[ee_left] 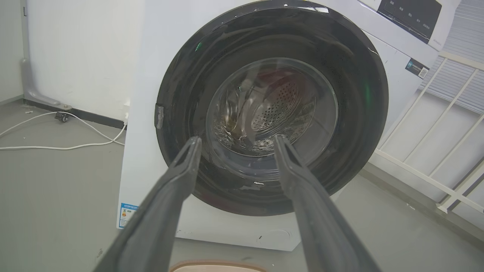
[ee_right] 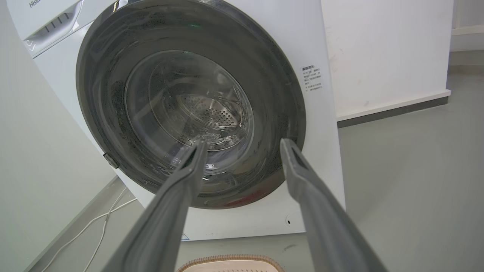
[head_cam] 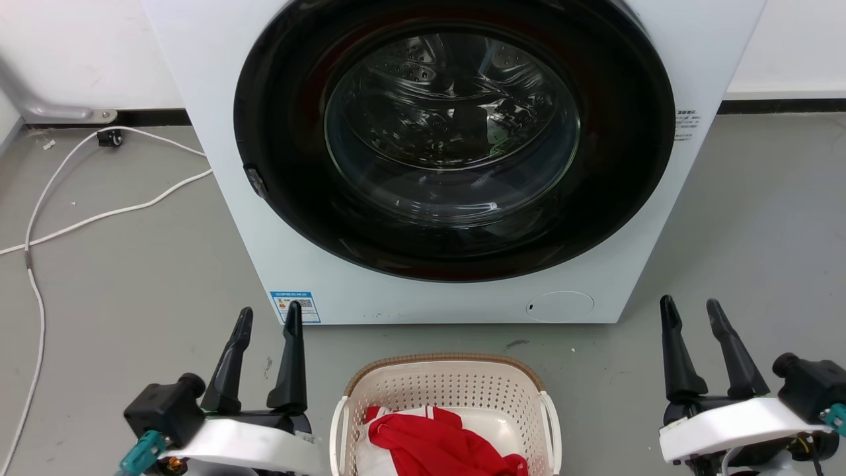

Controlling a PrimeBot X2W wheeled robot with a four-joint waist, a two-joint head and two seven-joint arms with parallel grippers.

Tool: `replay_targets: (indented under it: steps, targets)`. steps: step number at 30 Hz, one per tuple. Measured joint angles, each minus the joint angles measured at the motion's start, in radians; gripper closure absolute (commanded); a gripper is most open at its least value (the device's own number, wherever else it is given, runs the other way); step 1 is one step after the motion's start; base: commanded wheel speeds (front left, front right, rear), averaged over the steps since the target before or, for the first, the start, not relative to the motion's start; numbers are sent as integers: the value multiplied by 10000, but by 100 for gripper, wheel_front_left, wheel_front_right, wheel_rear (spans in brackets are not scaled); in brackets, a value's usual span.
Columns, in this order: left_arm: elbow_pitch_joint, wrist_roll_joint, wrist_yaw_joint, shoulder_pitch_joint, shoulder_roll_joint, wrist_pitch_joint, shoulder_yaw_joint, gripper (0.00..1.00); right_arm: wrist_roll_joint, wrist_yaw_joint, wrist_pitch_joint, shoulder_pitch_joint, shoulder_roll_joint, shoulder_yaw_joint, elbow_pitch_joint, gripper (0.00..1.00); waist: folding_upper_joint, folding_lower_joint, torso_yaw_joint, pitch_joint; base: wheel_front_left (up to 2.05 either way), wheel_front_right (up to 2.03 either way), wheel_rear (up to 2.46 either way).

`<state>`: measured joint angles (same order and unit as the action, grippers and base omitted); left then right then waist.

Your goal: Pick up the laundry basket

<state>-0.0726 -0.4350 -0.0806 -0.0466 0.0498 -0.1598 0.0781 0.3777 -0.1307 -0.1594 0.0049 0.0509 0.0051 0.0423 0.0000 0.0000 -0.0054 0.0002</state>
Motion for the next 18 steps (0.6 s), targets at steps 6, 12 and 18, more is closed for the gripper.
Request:
replay_targets:
  steps: [6,12,18]
  targets:
    - [73,817,117,-9,148,-138,357,0,-786,0,-52,52,-2,-61,313,0,0,0,-10,-1,0,0,0]
    - [299,1498,385,-70,353,-286,731,0,-1526,0,-178,55,0,-105,410,0,0,0,-7,-3,0,0,0]
    - [424,2059,617,-82,543,-435,1118,0,-2230,0,-341,66,-2,-71,441,0,0,0,0,-28,0,0,0]
